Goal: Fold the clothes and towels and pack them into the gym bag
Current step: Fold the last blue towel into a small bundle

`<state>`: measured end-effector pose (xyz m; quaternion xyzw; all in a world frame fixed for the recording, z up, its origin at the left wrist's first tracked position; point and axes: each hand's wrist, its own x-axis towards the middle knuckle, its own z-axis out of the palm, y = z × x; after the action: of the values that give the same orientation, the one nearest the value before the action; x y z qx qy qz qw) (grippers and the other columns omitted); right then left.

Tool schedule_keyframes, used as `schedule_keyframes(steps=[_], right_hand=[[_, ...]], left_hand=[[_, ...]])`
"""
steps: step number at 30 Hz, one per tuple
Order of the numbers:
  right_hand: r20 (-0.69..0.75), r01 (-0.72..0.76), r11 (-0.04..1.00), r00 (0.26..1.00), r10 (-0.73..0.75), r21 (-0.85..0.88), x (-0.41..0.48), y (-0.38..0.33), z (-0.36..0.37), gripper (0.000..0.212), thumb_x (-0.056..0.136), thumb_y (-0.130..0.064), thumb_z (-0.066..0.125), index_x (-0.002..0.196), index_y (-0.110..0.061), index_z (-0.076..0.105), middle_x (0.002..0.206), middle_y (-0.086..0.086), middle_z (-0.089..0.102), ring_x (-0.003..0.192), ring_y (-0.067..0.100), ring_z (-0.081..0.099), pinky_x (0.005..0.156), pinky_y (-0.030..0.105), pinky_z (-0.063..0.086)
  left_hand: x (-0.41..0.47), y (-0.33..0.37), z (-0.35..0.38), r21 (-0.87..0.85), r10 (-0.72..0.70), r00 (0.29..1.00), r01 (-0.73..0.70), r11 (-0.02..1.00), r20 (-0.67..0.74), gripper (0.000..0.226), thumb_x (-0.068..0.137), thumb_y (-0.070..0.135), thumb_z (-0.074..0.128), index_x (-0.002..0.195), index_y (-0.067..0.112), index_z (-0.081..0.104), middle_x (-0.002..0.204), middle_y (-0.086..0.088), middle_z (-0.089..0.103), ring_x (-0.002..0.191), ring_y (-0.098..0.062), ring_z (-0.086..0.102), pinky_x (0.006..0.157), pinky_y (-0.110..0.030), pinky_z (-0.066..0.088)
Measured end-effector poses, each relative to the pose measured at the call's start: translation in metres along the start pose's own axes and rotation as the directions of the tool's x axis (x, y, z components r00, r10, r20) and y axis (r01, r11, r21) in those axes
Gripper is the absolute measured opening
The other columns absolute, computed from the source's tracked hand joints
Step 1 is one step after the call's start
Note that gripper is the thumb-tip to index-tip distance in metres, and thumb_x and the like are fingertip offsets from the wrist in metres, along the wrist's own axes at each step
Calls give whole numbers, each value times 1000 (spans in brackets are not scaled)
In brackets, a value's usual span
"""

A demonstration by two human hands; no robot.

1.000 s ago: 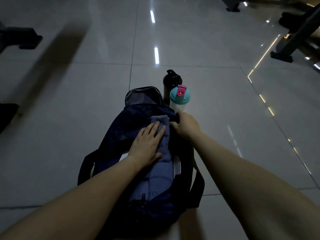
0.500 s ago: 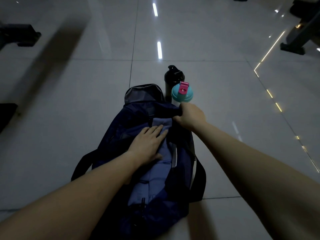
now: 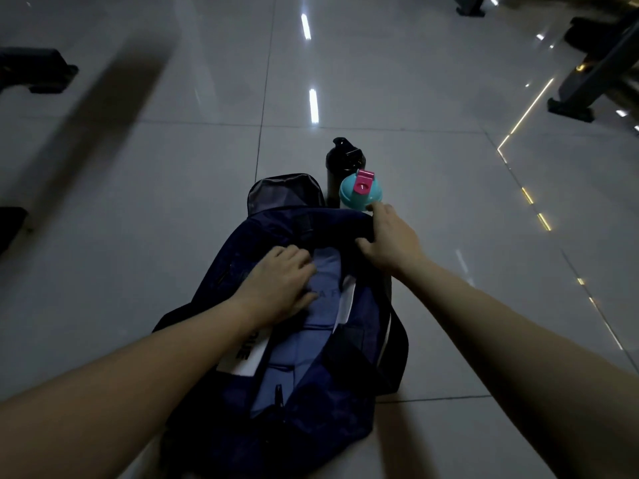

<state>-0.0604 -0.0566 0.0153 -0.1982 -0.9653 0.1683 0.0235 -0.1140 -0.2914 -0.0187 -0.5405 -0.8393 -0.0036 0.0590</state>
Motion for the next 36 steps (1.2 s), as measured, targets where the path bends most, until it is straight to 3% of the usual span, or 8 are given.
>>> schedule_keyframes(steps=[4, 7, 13, 18, 22, 24, 28, 36], right_hand=[[-54, -146, 988, 988, 144, -41, -33, -12, 0, 64, 82, -59, 64, 118, -12, 42, 119, 10, 48, 100, 34, 58, 73, 40, 46], [175, -257, 958, 945, 276, -126, -50, -17, 4, 65, 77, -63, 68, 114, -12, 50, 117, 12, 56, 100, 37, 62, 78, 42, 50], [372, -273, 959, 900, 229, 70, -54, -8, -17, 26, 86, -31, 69, 94, -6, 64, 92, 12, 68, 79, 29, 65, 70, 40, 56], [338, -477, 759, 873, 351, 444, -57, 24, -48, 9, 88, -9, 66, 93, -2, 70, 90, 16, 73, 87, 32, 73, 76, 43, 58], [58, -448, 880, 894, 444, 156, -66, -3, -28, 59, 77, -65, 62, 84, -7, 56, 73, 8, 58, 69, 31, 62, 53, 32, 42], [132, -425, 905, 899, 418, 29, -74, -24, -14, 73, 67, -79, 61, 95, -11, 54, 89, 8, 60, 78, 31, 64, 61, 34, 48], [189, -300, 937, 924, 331, -177, -81, -33, -6, 24, 88, -35, 63, 90, -14, 50, 99, 10, 63, 82, 31, 59, 74, 38, 53], [444, -455, 706, 869, 218, 543, -81, 14, -50, 17, 92, -16, 69, 83, -3, 64, 91, 16, 69, 89, 27, 63, 84, 45, 55]], left_hand=[[-19, 0, -16, -16, -408, 888, 421, 907, 210, 71, 73, 75, 65, 113, 19, 48, 110, -5, 53, 103, -29, 55, 85, -43, 41], [-24, 4, -21, 124, -477, 771, 473, 872, 422, 60, 79, 58, 69, 118, 17, 50, 119, -8, 56, 107, -28, 56, 87, -42, 41], [-18, -7, -51, -97, -519, 783, 579, 809, 342, 20, 83, 25, 59, 68, 14, 52, 69, -2, 56, 58, -19, 50, 53, -26, 35], [-25, -33, -57, -635, -679, 672, 669, 386, 295, 26, 82, 23, 61, 60, 8, 58, 57, -7, 54, 57, -22, 50, 55, -32, 36], [-34, -40, -54, -857, -760, 536, 512, -54, 368, 17, 82, 6, 66, 67, 0, 64, 59, -10, 49, 62, -20, 44, 55, -30, 32], [-39, -41, -51, -852, -747, 543, 520, -59, 384, 22, 84, 7, 69, 64, 4, 63, 54, -4, 49, 58, -20, 43, 54, -29, 32], [-40, -40, -58, -792, -760, 584, 590, 155, 286, 24, 85, 18, 71, 63, 9, 66, 57, -3, 58, 59, -20, 51, 60, -32, 40], [-33, -27, -73, -797, -744, 622, 565, 213, 243, 33, 87, 19, 70, 57, 15, 57, 53, 3, 51, 58, -18, 48, 59, -31, 38]])
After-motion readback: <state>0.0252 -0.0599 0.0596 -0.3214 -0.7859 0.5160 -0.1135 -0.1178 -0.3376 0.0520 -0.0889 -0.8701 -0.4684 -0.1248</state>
